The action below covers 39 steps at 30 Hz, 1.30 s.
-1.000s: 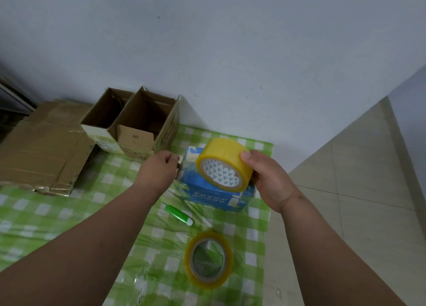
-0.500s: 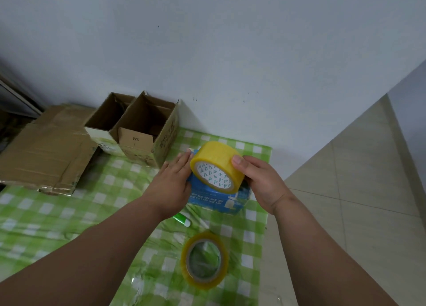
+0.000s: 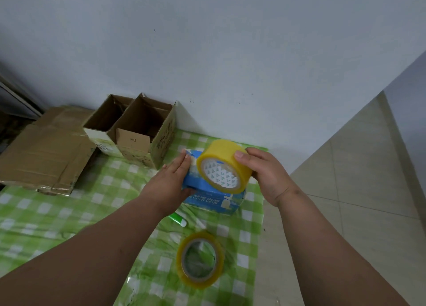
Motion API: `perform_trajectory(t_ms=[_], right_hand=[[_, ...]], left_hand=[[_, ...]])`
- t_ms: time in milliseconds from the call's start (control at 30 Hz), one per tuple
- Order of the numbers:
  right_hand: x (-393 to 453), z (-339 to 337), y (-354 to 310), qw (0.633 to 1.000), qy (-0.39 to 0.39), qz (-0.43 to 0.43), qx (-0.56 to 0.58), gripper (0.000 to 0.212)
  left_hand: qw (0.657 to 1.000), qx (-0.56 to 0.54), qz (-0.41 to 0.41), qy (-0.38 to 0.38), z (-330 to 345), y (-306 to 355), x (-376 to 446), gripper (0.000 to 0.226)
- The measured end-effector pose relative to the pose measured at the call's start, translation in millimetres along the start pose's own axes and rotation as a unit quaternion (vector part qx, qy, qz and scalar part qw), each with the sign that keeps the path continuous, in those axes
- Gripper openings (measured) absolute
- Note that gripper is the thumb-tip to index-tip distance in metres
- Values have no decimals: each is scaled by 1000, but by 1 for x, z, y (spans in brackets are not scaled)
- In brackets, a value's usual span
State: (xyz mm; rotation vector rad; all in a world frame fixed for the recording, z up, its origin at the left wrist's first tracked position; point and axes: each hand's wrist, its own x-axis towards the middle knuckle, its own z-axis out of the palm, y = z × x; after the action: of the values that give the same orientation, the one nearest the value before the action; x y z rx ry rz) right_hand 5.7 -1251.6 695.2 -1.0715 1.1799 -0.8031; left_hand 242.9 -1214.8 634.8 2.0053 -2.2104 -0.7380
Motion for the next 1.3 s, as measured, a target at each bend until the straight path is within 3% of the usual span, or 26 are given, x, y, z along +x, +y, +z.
perform_trajectory(t_ms=[333, 467, 700, 1167, 1300], right_hand=[[-11, -49, -8, 995, 72, -38, -66, 25], [-14, -57, -10, 991, 60, -33, -115, 22], [-3, -78, -6, 958, 63, -10, -278, 35], [14, -68, 29, 905, 36, 52, -421, 32], [18, -64, 26, 895, 22, 56, -442, 33]], left_hand=[[1000, 2, 4, 14, 7, -4, 0, 90], [1000, -1, 9, 20, 9, -4, 0, 91], [1000, 0, 4, 12, 7, -8, 0, 91], [998, 42, -5, 55, 10, 2, -6, 99], [995, 89, -22, 41, 9, 13, -5, 88]])
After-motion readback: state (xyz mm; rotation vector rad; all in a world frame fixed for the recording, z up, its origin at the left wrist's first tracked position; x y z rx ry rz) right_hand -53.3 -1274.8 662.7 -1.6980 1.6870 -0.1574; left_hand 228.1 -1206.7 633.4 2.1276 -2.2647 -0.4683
